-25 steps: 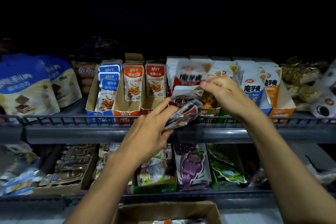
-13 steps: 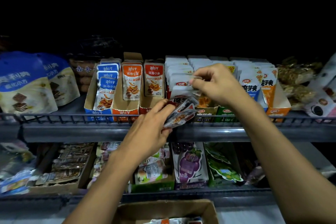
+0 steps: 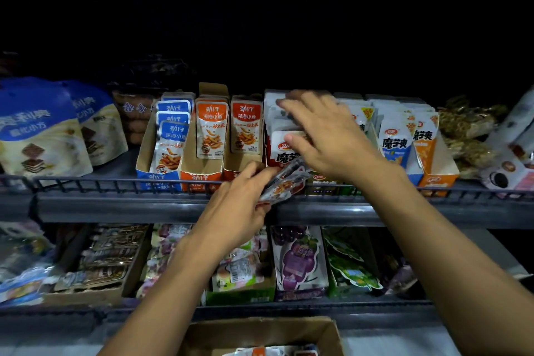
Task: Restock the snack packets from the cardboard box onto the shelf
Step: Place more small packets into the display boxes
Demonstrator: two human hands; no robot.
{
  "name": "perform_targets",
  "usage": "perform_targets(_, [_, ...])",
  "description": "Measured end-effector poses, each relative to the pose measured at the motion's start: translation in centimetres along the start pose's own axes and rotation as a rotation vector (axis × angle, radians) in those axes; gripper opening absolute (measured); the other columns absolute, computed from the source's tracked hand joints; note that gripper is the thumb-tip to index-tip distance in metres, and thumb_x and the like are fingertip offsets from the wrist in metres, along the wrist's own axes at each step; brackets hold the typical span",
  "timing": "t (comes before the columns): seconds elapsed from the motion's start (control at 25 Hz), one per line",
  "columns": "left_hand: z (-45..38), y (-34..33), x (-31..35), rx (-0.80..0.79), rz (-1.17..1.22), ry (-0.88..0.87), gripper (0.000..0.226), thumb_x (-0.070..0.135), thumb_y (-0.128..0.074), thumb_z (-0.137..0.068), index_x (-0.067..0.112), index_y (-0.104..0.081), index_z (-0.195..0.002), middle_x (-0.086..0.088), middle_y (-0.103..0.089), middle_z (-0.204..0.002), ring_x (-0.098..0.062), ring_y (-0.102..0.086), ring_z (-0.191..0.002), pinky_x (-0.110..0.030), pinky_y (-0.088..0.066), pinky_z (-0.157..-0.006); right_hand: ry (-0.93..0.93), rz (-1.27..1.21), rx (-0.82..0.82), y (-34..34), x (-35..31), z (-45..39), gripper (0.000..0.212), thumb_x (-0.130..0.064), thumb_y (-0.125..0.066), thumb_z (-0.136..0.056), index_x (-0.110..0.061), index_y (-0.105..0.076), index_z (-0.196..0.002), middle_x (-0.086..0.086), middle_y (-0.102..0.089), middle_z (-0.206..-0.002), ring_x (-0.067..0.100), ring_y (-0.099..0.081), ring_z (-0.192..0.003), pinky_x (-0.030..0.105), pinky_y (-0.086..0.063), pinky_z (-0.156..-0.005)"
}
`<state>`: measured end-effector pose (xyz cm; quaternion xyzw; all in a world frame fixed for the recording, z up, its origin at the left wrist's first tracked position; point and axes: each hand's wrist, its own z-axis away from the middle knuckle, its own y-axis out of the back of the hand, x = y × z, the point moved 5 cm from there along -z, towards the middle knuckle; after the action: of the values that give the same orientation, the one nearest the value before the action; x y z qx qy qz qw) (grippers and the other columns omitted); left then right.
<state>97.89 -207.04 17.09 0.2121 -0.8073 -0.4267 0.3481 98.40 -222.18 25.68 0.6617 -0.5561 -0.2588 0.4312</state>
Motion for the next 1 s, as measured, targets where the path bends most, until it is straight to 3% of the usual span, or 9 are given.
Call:
perform_targets(0.12, [0.2,-0.1,0.0,-0.031,0.019,-0.004,0.062,0.017,-0.072,-0.085,0.034,-0.041,-0.136,0.013,-0.044,-0.121,-0.014,-0.060,-0.100,-0.030,-0.052,-0.082,-0.030,-0.122,-0.127,-1.6,-0.7,0.4,0.054,-0.042,-0.025,-0.102,-0.022,-0.019,-0.152,0.001,-0.029,-0.155,0.021,-0.023,-0.143,0.044,-0.025,-0.113])
perform_targets(0.24, [0.4,0.0,-0.3,-0.099,0.165,0.109,0.051,0.015,-0.074,-0.084,0.037,-0.050,-0.123,0.013,-0.063,-0.111,-0.010,-0.064,-0.094,-0.034,-0.055,-0.083,-0.047,-0.170,-0.165,-1.1,-0.5,0.6,0.062,-0.050,-0.018,-0.096,-0.025,-0.015,-0.153,-0.002,-0.019,-0.160,0.017,-0.014,-0.147,0.039,-0.017,-0.118])
perform_targets(0.32, [0.5,0.6,-0.5,-0.148,0.417,0.242,0.047,0.012,-0.077,-0.081,0.035,-0.054,-0.115,0.010,-0.069,-0.098,-0.007,-0.067,-0.085,-0.031,-0.058,-0.077,-0.166,-0.331,0.041,0.3,-0.5,2.2,0.059,-0.050,-0.023,-0.098,-0.025,-0.024,-0.151,-0.002,-0.022,-0.158,0.015,-0.017,-0.146,0.037,-0.015,-0.119])
perform_targets(0.44, [0.8,1.8,-0.5,-0.170,0.785,0.350,0.042,0.006,-0.082,-0.075,0.025,-0.058,-0.104,0.008,-0.074,-0.086,-0.004,-0.070,-0.076,-0.021,-0.058,-0.070,-0.507,-0.699,0.528,1.8,-1.5,7.8,0.034,-0.043,-0.038,-0.099,-0.026,-0.048,-0.126,-0.005,-0.051,-0.126,0.012,-0.050,-0.115,0.041,-0.046,-0.098])
perform_targets(0.48, [1.0,2.3,-0.3,-0.146,0.899,0.384,0.043,0.002,-0.081,-0.073,0.025,-0.058,-0.101,0.010,-0.075,-0.083,-0.002,-0.071,-0.073,-0.018,-0.057,-0.065,-0.623,-0.865,0.522,1.4,-2.2,9.2,0.029,-0.047,-0.043,-0.097,-0.028,-0.049,-0.119,-0.007,-0.054,-0.117,0.009,-0.055,-0.103,0.038,-0.050,-0.088])
perform_targets(0.56, [1.3,2.8,0.1,-0.088,1.104,0.428,0.046,-0.005,-0.079,-0.069,0.022,-0.058,-0.100,0.011,-0.076,-0.080,-0.006,-0.072,-0.071,-0.019,-0.057,-0.061,-0.720,-1.209,0.250,0.0,-4.3,10.0,0.036,-0.053,-0.053,-0.086,-0.030,-0.050,-0.113,-0.007,-0.061,-0.109,0.006,-0.062,-0.090,0.029,-0.053,-0.073])
perform_targets(0.68, [2.1,2.7,1.2,-0.044,1.295,0.441,0.053,-0.005,-0.077,-0.057,0.015,-0.060,-0.102,0.000,-0.077,-0.083,-0.015,-0.074,-0.072,-0.026,-0.058,-0.059,-0.613,-1.584,-0.041,-0.8,-7.0,9.1,0.040,-0.028,-0.070,-0.080,-0.020,-0.057,-0.117,0.003,-0.071,-0.108,0.014,-0.071,-0.091,0.023,-0.055,-0.068])
perform_targets(0.8, [2.5,2.3,1.2,-0.058,1.431,0.481,0.056,-0.007,-0.081,-0.054,0.010,-0.066,-0.105,-0.009,-0.077,-0.092,-0.022,-0.073,-0.077,-0.032,-0.060,-0.064,-0.619,-1.669,0.071,-0.9,-7.2,8.4,0.030,-0.004,-0.067,-0.084,-0.009,-0.060,-0.113,0.010,-0.073,-0.105,0.022,-0.071,-0.092,0.032,-0.059,-0.075])
perform_targets(1.0, [2.9,2.4,0.4,-0.005,1.462,0.583,0.041,0.009,-0.076,-0.069,0.012,-0.068,-0.109,-0.010,-0.076,-0.092,-0.024,-0.072,-0.075,-0.038,-0.059,-0.073,-0.665,-1.627,0.110,-1.6,-8.0,8.3,0.016,-0.011,-0.057,-0.094,-0.012,-0.063,-0.109,0.006,-0.074,-0.099,0.020,-0.072,-0.086,0.028,-0.058,-0.069])
